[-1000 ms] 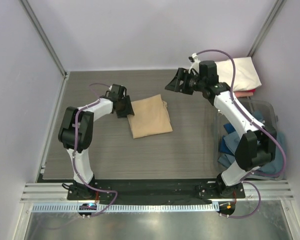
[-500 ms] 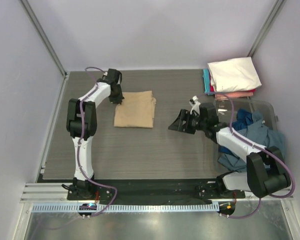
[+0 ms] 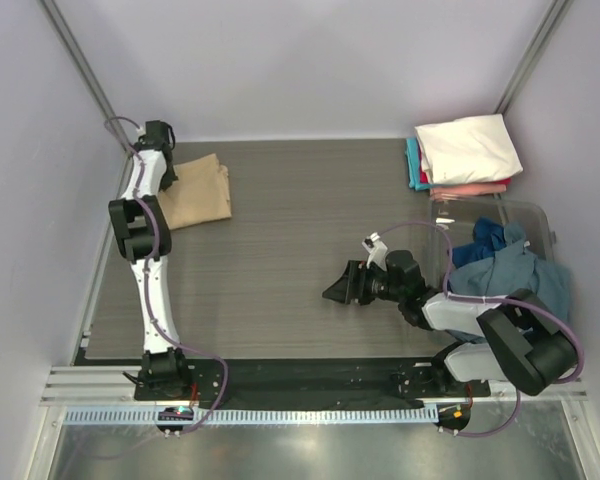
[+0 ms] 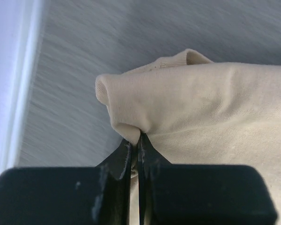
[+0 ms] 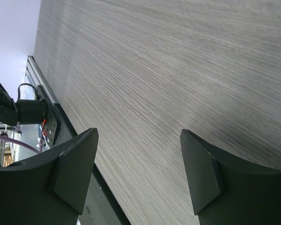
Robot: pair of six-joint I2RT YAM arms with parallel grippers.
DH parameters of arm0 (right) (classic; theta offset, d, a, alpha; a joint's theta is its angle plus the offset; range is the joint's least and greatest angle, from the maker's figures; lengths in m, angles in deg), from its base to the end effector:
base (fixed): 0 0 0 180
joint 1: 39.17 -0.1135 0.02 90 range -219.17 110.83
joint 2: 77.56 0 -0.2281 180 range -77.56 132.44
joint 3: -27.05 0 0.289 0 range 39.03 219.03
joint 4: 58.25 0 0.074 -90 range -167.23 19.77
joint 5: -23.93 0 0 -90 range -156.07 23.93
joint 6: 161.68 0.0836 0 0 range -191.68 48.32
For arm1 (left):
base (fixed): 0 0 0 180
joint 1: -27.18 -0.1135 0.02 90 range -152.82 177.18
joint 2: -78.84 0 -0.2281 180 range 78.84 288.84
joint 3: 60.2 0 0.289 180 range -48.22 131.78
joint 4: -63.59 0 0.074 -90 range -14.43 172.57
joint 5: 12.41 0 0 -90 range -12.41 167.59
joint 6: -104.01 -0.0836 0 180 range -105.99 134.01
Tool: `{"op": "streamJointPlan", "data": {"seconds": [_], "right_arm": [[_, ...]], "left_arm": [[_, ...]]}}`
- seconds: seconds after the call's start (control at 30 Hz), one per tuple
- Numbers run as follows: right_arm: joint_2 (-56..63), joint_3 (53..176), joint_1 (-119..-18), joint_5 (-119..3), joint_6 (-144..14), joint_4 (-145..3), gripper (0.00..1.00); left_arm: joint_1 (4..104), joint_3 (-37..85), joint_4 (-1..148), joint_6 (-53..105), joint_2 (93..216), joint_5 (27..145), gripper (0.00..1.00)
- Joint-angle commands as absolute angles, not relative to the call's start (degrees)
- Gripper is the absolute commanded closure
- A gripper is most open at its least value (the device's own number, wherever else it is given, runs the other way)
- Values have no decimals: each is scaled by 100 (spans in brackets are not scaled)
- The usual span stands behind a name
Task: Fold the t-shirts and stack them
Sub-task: Neatly place the folded tshirt to the corner
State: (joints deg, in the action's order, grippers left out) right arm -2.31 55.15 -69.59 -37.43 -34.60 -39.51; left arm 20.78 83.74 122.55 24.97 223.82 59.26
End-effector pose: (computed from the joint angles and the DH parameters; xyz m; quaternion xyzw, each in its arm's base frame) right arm 0.2281 0.1804 0.0521 -0.0781 0.8383 0.4523 0.2944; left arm 0.5659 0.0899 0.1063 -0.1847 0.9365 0.1436 0.2614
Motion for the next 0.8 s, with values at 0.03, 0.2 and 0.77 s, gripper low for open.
{"op": "streamJointPlan", "data": {"seconds": [0.03, 0.2, 0.77], "right_arm": [[-136, 5467, -6976, -3760, -3441, -2770, 23], [146, 5564, -6950, -3637, -3380, -2637, 23], [497, 5555, -6704, -3382, -3089, -2189, 23]], "left_arm": [[1980, 9419, 11318, 1630, 22858, 5465, 98], [1672, 9645, 10189, 1533, 23185, 5499, 89], [1197, 9901, 8699, 1506, 23292, 4859, 72]]}}
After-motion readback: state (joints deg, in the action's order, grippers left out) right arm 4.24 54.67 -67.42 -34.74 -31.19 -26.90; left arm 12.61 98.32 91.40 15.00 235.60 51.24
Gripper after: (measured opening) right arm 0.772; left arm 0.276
